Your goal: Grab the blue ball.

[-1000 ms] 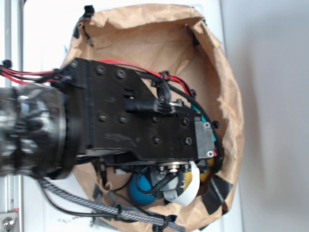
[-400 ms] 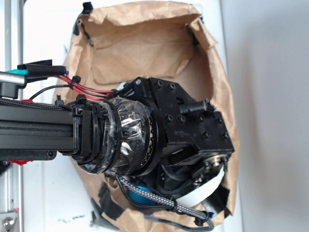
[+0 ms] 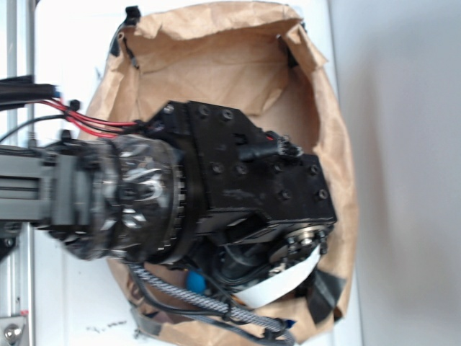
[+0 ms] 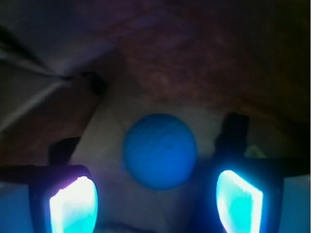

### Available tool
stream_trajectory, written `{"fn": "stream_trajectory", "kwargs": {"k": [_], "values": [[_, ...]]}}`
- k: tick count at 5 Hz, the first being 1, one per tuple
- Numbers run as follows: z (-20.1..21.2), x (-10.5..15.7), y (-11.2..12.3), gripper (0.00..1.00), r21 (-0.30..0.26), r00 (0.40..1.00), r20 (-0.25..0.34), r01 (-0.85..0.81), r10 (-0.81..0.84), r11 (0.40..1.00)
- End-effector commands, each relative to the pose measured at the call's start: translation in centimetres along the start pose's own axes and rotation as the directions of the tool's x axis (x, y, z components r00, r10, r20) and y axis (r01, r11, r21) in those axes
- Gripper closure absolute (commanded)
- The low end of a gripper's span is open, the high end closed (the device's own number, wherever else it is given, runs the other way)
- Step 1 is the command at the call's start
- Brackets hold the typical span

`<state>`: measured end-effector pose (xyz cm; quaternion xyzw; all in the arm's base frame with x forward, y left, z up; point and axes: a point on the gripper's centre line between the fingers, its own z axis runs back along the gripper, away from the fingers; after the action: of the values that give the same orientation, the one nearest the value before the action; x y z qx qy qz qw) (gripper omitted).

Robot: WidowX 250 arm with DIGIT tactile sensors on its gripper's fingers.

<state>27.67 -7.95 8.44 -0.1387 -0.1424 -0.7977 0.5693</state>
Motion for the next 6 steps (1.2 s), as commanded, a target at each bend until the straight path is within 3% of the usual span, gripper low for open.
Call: {"fn": "stream_trajectory", "kwargs": {"k": [1,2,4,5,6], "values": [[1.9,2.1,-1.2,0.00,0.009,0.996,0.050,0.069,-0.070,0.998],[-0.2,2.1,-1.1,0.00,-0.046,0.996,0.037,0.078,-0.076,0.996],[-3.3,1.7,-0.8,0.00,-0.091,0.997,0.002,0.073,-0.074,0.993],[-3.4,1.3,-0.8,1.00,-0.054,0.999,0.001,0.044,-0.044,0.998],[-2.8,0.9,-0.7,1.00,-0.028,1.000,0.009,0.020,-0.020,0.999]]}}
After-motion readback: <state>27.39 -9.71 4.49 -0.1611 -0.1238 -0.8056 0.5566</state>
